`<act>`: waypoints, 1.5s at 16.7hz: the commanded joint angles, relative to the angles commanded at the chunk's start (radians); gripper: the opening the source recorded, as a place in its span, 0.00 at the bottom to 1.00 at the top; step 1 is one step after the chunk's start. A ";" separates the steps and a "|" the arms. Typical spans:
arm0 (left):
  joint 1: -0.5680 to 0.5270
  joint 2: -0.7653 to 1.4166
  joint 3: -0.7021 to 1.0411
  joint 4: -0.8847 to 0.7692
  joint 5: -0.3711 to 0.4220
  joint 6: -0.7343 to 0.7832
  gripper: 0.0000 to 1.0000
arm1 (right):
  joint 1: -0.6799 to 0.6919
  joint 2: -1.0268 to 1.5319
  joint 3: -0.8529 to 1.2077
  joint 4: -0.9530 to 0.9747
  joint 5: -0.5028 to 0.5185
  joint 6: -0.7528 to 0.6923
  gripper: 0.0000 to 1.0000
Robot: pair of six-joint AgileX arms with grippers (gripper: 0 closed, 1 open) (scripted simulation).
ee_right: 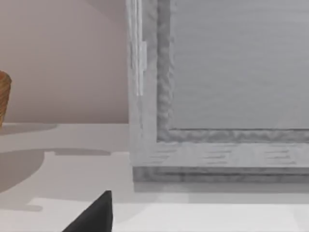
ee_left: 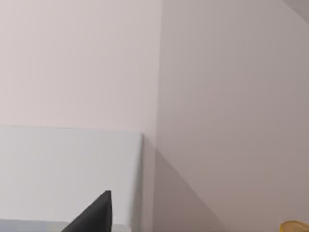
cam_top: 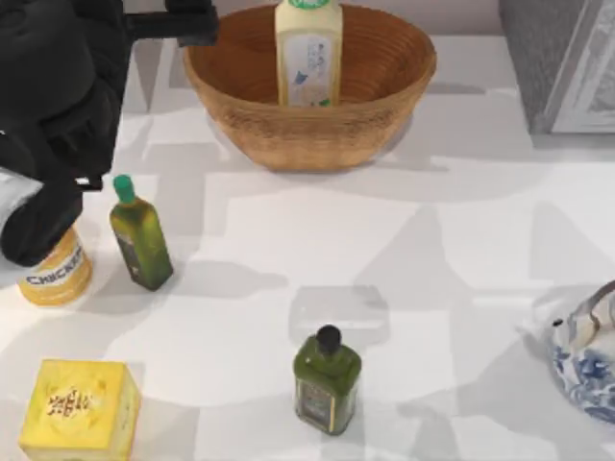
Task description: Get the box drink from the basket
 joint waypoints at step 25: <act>-0.185 0.898 0.585 0.253 -0.156 0.002 1.00 | 0.000 0.000 0.000 0.000 0.000 0.000 1.00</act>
